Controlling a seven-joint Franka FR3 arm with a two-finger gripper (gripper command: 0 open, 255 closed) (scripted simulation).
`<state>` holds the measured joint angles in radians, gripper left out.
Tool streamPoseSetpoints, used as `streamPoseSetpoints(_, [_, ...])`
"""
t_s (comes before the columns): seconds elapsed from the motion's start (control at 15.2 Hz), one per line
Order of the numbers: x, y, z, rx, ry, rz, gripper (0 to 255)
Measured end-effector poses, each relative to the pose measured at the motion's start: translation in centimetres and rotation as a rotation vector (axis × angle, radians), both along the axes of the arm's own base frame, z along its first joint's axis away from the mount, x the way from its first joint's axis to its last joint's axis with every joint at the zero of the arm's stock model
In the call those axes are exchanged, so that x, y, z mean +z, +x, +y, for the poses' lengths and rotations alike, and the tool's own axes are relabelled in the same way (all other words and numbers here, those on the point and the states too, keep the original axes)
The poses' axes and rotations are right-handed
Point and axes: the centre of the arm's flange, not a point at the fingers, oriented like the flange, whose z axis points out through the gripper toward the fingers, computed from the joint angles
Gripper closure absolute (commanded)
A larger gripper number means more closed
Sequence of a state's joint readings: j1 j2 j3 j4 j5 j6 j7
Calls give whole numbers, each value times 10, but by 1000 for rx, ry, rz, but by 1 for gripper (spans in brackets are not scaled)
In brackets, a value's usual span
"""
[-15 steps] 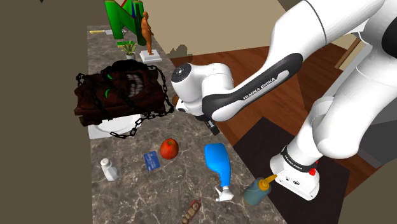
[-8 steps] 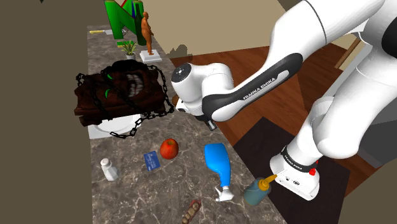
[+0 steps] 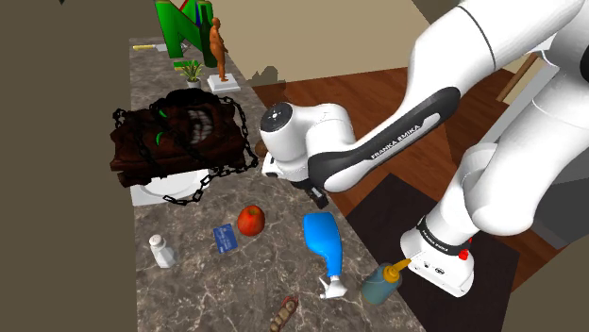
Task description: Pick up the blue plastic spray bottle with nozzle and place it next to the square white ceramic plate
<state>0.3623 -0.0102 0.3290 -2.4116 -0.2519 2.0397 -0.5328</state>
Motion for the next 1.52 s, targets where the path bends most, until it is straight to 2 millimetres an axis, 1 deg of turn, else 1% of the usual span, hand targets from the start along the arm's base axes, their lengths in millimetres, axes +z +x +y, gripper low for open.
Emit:
streamPoseSetpoints(0.13, [-4, -23, 11, 126, 59, 20, 0])
streamPoseSetpoints(0.2, [-7, -32, 15, 189, 90, 31, 0])
streamPoseSetpoints(0.4, [-14, -68, 24, 387, 183, 63, 0])
streamPoseSetpoints(0.46, [-15, -78, 23, 450, 214, 72, 0])
streamPoseSetpoints(0.66, [-15, -117, 26, 649, 307, 104, 0])
streamPoseSetpoints(0.86, [-21, -151, 18, 844, 399, 135, 0])
streamPoseSetpoints(0.92, [-22, -158, 17, 880, 415, 140, 0])
streamPoseSetpoints(1.06, [-33, -164, 14, 907, 427, 144, 0])
streamPoseSetpoints(1.39, [-58, -167, 12, 916, 431, 145, 0])
streamPoseSetpoints(1.52, [-61, -167, 12, 916, 432, 145, 0])
